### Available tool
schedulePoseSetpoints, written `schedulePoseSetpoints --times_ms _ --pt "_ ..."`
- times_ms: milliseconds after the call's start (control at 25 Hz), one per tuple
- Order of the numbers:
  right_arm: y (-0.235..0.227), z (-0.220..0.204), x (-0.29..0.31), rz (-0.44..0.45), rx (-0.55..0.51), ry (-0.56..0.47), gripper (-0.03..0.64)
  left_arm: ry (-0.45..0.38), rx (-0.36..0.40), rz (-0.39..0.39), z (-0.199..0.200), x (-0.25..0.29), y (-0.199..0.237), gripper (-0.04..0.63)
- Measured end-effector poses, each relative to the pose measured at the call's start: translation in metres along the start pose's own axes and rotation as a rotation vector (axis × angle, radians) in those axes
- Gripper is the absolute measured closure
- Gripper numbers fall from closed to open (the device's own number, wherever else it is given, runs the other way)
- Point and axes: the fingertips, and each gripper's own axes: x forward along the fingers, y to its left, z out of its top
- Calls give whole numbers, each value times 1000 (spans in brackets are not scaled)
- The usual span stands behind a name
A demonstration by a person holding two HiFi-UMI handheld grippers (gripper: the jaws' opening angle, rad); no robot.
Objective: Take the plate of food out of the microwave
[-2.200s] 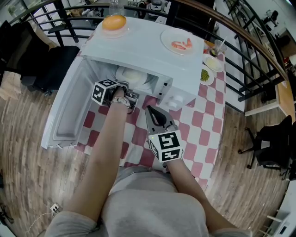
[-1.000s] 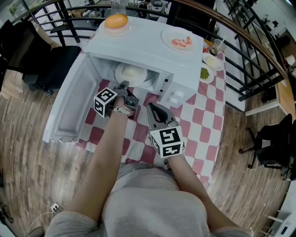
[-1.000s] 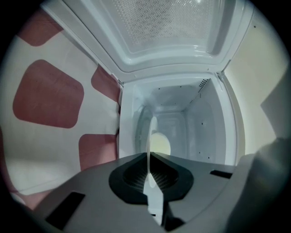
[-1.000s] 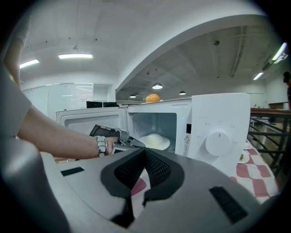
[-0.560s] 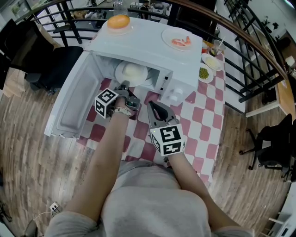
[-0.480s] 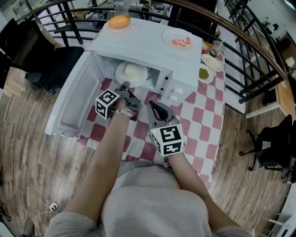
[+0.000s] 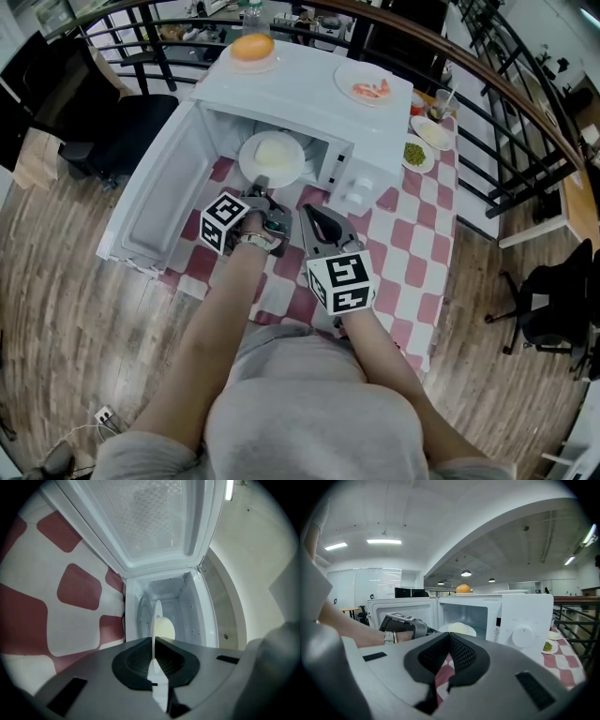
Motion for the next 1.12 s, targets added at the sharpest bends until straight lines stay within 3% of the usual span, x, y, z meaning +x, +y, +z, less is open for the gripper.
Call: schedulePoseSetpoints --times_ms 400,960,1120 --pt "5 3 -6 7 -12 -14 594 -5 20 -20 -13 -32 -7 583" --pt "0 10 -14 -28 -12 -62 594 -32 111 -91 -25 -63 -35 583" --pt "0 11 -15 -36 -14 -76 594 -36 92 -110 -27 -69 -40 583"
